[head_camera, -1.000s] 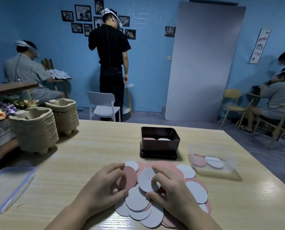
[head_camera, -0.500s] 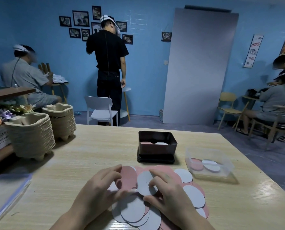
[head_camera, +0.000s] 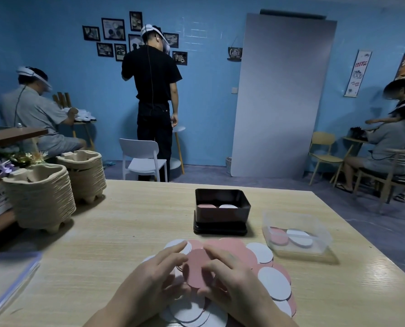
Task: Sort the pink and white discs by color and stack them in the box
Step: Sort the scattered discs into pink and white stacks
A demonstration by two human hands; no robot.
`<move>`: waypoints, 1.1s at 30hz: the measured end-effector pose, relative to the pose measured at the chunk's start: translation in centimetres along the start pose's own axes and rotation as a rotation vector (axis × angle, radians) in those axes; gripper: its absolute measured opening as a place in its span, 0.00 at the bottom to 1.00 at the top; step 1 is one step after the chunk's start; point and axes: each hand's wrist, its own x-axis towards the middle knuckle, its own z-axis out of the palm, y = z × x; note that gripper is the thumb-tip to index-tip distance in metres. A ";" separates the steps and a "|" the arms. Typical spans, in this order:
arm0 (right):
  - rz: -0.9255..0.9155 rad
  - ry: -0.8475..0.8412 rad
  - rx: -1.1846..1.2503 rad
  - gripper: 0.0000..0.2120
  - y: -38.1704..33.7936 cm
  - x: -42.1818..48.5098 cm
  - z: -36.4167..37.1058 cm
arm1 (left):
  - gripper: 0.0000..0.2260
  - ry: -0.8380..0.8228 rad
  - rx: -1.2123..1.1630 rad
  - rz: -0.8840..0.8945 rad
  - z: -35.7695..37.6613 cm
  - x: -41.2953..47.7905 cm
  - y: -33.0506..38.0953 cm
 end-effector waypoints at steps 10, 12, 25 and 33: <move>0.019 -0.033 -0.049 0.15 -0.4 0.4 0.1 | 0.10 -0.017 0.154 0.085 0.0 0.1 0.3; 0.006 -0.047 -0.093 0.15 -0.6 0.6 0.0 | 0.09 -0.010 0.171 0.102 0.0 0.1 0.4; -0.044 -0.049 -0.245 0.15 -1.5 2.8 -0.6 | 0.12 0.007 0.176 -0.044 -2.3 -0.5 0.4; 0.008 -0.011 -0.235 0.18 -0.8 1.7 -0.1 | 0.24 -0.133 0.316 -0.313 -3.7 -2.4 -2.0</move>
